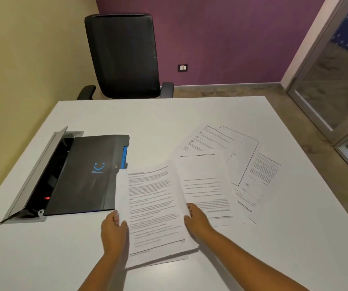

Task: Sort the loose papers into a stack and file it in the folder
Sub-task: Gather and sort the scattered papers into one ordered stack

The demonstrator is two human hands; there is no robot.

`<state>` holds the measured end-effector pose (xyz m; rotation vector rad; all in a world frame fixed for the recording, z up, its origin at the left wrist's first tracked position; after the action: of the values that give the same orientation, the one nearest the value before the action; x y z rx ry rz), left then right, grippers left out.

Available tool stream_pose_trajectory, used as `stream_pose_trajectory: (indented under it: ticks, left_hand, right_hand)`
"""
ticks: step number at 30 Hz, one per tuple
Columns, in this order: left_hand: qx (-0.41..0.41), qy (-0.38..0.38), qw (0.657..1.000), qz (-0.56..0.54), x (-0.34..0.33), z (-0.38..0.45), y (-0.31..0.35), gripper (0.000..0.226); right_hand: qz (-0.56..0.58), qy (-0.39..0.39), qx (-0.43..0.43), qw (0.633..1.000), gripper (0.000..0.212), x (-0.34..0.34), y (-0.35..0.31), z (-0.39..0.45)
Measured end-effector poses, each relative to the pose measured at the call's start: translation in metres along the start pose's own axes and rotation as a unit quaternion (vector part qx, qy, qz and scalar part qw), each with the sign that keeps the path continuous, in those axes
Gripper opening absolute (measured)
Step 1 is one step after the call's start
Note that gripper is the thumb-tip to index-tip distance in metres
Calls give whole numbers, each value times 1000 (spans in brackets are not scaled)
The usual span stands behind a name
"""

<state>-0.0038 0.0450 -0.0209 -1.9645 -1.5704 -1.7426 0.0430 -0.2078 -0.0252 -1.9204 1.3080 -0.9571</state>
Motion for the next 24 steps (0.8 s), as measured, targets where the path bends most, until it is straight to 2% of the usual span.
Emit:
stream_pose_trajectory:
  ticks: [3, 5, 7, 9, 12, 15, 16, 18, 21, 24]
  left_hand:
    - [5, 17, 992, 129, 1, 2, -9, 25]
    - [-3, 1, 988, 156, -3, 1, -10, 25]
    - [-22, -23, 990, 141, -8, 2, -5, 28]
    - [-47, -44, 988, 142, -15, 3, 2, 33]
    - [-59, -61, 986, 141, -22, 1, 16, 39]
    - [-63, -85, 989, 104, -30, 0, 26, 52]
    - [-58, -89, 991, 80, -32, -1, 27, 56]
    - [-33, -87, 995, 34, -32, -1, 25, 57]
    - [7, -82, 997, 8, -29, -2, 18, 55]
    - [6, -75, 997, 4, -27, 0, 14, 51]
  right_hand:
    - [-111, -26, -16, 993, 57, -12, 11, -2]
    - [-145, -40, -24, 988, 57, -15, 13, -2]
    - [-154, -48, -26, 987, 43, -15, 12, -1]
    - [-163, -41, -14, 986, 10, -9, 11, 1]
    - [-180, -19, 18, 983, 13, 4, 10, 8]
    - [-153, -18, 30, 988, 34, 17, 6, 11]
    - [-142, -18, 42, 989, 33, 20, 4, 11]
    - [-173, 10, 61, 983, 4, 29, 5, 11]
    - [-293, 51, 76, 952, 71, 47, 19, 14]
    - [-373, 43, 33, 926, 102, 67, 44, 22]
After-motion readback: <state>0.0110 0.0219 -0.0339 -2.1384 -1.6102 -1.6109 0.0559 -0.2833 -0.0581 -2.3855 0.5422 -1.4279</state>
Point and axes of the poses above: each hand's wrist, its own z-axis towards the middle knuckle, its own x-axis out of the back of the hand, y = z × x, the point moved 6 cm from there along z, towards the middle knuckle, and after that the axes turned 15 degrees about z, right-handed, at the moved point
